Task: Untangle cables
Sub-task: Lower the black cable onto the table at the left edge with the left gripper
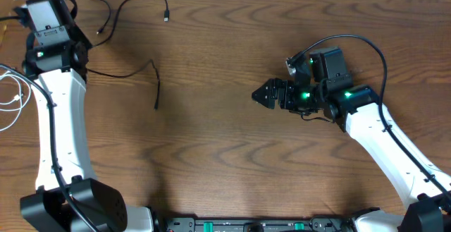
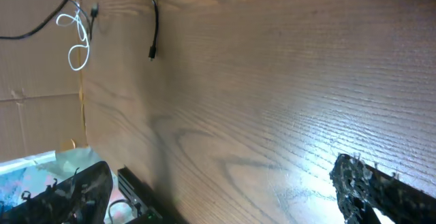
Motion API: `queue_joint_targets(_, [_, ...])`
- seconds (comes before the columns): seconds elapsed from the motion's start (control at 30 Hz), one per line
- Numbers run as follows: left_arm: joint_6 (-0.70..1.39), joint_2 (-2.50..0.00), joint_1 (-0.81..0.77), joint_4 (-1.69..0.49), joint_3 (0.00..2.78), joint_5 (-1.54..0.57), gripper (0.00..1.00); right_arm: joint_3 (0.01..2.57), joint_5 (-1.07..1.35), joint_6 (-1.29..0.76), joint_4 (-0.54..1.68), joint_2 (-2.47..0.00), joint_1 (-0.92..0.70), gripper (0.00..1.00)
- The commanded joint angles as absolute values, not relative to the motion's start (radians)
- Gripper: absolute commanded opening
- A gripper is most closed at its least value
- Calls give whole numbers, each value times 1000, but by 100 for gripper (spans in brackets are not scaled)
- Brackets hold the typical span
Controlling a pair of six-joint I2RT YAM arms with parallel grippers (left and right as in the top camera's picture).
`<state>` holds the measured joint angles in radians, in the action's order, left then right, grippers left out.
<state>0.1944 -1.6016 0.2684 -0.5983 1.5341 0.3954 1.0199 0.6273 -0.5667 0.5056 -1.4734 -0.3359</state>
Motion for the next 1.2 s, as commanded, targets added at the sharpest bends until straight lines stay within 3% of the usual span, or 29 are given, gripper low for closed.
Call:
queue_joint_targets(0.0, [36, -1602, 270, -554, 1543, 522, 8, 1028, 615, -560, 509, -1457, -335, 99])
queue_joint_targets(0.2, [4, -1560, 270, -478, 1579, 577, 7, 1028, 600, -559, 514, -1457, -336, 99])
queue_joint_targets(0.3, [-122, -1538, 270, -414, 1586, 603, 7, 1028, 600, -559, 517, -1457, -336, 99])
queue_joint_targets(0.43, [-245, -1535, 270, -301, 1586, 817, 8, 1028, 600, -559, 518, -1457, -336, 99])
queue_joint_targets(0.53, [-365, -1535, 270, -284, 1586, 782, 7, 1028, 600, -551, 520, -1457, -336, 99])
queue_joint_targets(1.17, [21, -1567, 270, -515, 1575, 415, 7, 1028, 601, -544, 540, -1458, -336, 99])
